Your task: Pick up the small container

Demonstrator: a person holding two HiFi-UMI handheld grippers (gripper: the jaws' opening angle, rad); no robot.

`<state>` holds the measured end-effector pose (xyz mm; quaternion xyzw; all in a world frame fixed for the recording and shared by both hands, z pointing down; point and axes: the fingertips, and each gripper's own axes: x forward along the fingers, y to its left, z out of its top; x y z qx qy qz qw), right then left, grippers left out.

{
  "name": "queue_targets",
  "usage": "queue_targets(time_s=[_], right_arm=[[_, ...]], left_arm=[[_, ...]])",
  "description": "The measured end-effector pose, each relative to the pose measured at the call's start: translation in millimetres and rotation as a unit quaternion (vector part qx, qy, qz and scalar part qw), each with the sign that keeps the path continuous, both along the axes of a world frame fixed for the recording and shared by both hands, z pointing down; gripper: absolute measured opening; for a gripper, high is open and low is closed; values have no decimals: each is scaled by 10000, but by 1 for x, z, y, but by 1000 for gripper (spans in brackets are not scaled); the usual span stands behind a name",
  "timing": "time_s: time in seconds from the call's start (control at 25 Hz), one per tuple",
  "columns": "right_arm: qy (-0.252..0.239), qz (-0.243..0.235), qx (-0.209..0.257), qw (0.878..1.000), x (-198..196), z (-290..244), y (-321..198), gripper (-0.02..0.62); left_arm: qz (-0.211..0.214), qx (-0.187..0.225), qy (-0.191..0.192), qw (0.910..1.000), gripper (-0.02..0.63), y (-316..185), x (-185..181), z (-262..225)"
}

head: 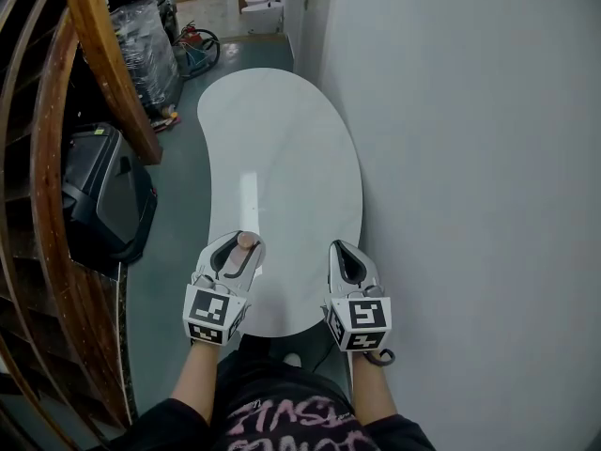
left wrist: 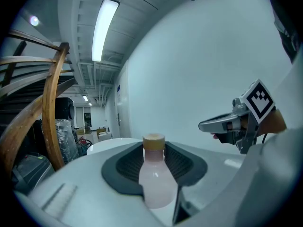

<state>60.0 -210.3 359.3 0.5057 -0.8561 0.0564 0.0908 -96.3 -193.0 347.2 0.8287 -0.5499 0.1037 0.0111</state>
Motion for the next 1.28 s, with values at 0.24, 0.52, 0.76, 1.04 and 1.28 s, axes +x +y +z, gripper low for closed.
queue_targets(time_s=[0.24, 0.52, 0.76, 1.04, 1.28], right_arm=[[14, -4, 68, 10000, 4, -9, 3, 9], [-20, 8, 113, 9999, 6, -12, 6, 9], [-49, 32, 134, 9999, 10, -15, 7, 9], [-46, 59, 154, 9999, 15, -16, 8, 9], [-32, 17, 172, 9998, 13, -17, 11, 9]], left_arm=[[1, 81, 44, 10000, 146, 4, 0, -7], [-64, 195, 5, 9998, 146, 7, -4, -20], [-47, 211, 6, 9998, 146, 9, -4, -22], [-58, 213, 80, 9997, 146, 9, -3, -26], [-34, 296, 75, 9995, 146, 11, -3, -29]])
